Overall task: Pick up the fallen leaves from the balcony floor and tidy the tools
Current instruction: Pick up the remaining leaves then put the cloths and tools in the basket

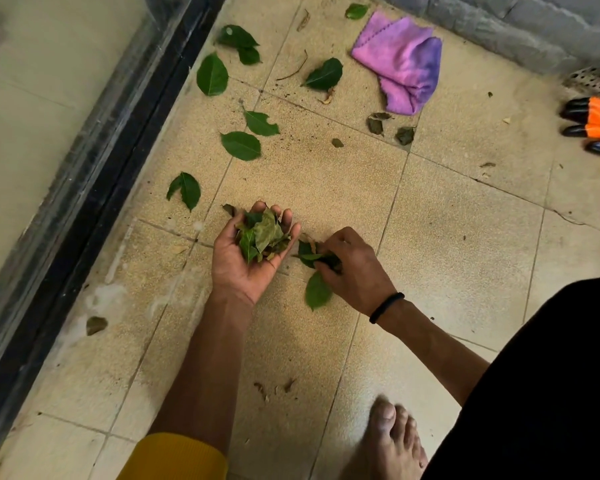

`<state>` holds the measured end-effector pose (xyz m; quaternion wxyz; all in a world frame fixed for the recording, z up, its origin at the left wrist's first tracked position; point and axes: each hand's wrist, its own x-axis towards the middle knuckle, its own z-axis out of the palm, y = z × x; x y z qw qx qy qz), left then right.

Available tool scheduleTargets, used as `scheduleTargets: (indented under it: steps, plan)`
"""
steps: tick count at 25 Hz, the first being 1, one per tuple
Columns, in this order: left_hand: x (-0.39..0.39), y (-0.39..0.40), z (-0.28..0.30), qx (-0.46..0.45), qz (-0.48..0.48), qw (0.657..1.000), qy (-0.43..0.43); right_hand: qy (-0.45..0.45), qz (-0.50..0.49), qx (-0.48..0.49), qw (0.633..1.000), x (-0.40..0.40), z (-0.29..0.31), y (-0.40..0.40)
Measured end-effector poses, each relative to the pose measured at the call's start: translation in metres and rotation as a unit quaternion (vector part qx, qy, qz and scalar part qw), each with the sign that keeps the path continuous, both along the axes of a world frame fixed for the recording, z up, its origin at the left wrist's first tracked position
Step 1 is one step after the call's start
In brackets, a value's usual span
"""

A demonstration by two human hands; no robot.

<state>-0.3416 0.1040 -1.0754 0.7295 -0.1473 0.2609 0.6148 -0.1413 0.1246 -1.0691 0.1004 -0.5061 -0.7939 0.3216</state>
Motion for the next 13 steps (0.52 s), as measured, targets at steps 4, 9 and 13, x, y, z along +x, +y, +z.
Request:
scheduleTargets:
  steps: [4, 9, 13]
  plan:
    - [0.002, 0.002, 0.001, 0.003, -0.002, 1.000, -0.002, 0.023, -0.074, -0.064, 0.995, 0.009, 0.006, 0.012]
    - [0.002, 0.008, 0.003, -0.002, 0.001, 1.000, 0.004, 0.088, -0.155, -0.172, 0.969, 0.028, 0.045, 0.013]
    - [0.010, 0.006, 0.006, -0.013, -0.029, 0.999, 0.020, 0.185, -0.198, -0.211, 0.939, 0.031, 0.083, 0.006]
